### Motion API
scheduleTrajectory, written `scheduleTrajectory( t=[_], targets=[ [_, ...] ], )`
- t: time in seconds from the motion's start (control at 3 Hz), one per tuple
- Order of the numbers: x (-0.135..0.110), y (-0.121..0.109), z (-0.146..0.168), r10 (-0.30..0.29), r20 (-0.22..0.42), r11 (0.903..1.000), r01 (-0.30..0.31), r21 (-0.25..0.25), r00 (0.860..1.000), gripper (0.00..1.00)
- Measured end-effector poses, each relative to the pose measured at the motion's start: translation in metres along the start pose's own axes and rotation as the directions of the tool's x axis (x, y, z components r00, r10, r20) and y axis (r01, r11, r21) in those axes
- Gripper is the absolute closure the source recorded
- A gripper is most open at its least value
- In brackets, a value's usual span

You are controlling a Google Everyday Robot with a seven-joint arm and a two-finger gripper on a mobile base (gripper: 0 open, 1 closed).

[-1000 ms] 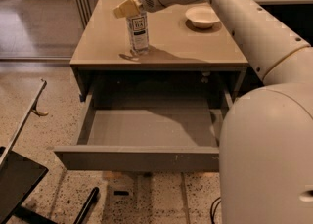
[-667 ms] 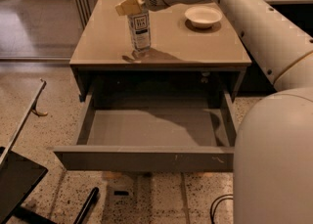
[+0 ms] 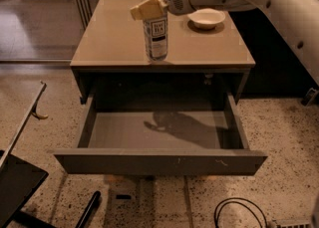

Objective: Place blue plastic bottle into top drawer

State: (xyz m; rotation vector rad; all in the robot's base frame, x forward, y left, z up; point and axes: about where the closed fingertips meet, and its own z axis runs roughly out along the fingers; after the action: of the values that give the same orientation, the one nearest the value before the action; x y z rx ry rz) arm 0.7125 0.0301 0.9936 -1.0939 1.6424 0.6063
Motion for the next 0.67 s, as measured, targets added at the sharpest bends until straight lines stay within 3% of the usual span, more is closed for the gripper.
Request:
scheduleTrajectory(
  t=[0.33, 0.67],
  targets=[
    [0.030, 0.026, -0.043, 0.074, -0.007, 0.9972, -0.074, -0.001, 0.997, 1.00],
    [0.076, 0.043, -0.064, 0.165, -0.051, 0.9863, -0.165, 0.005, 0.985, 1.00]
  ],
)
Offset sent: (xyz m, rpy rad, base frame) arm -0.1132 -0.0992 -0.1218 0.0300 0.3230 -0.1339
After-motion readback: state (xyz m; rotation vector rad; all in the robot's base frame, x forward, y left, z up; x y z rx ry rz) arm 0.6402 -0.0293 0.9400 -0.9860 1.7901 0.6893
